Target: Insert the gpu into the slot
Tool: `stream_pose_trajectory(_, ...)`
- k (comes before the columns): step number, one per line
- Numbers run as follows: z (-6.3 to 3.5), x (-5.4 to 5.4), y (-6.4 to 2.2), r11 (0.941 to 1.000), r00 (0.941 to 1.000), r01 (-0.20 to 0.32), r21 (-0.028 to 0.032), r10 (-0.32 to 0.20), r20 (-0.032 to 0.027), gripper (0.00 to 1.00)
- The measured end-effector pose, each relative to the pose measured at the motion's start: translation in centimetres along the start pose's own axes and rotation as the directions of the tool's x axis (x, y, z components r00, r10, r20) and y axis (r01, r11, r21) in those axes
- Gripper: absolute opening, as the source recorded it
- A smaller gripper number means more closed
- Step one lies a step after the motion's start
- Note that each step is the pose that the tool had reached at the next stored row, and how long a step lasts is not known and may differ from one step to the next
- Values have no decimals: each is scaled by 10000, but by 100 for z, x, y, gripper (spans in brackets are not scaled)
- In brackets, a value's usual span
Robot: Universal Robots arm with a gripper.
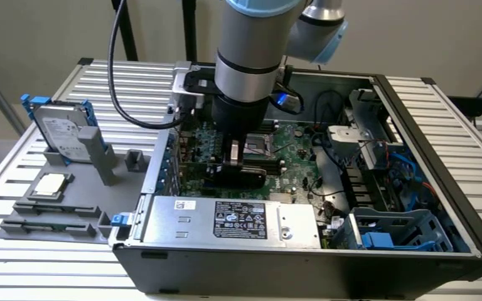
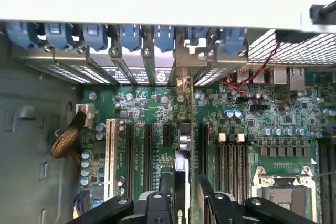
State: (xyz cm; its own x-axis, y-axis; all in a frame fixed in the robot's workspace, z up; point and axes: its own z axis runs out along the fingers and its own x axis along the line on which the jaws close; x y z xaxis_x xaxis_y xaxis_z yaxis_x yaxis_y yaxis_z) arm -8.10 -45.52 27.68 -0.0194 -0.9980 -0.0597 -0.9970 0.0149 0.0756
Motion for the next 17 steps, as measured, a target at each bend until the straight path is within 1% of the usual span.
stream_pose_trajectory(2,-79,-5,10,10000,10000,0,-1,0,-3,33)
stream_pose_trajectory(6,-189,-11,60,10000,10000,1,1,-1,-1,33)
stream_pose_trajectory(10,-218,-11,174,10000,10000,26,-1,-26,-6,33)
stream_pose_trajectory(11,-217,-11,198,10000,10000,36,-5,-36,-8,31)
stream_pose_trajectory(12,-215,-11,218,10000,10000,48,-14,-48,-8,25)
stream_pose_trajectory(13,-213,-11,233,10000,10000,62,-39,-62,-8,25)
stream_pose_trajectory(15,-212,-10,262,9999,10000,93,-109,-93,-13,12)
stream_pose_trajectory(16,-211,-9,270,9998,9999,106,-167,-106,-16,12)
stream_pose_trajectory(17,-211,-9,278,9996,9999,121,-241,-121,-18,11)
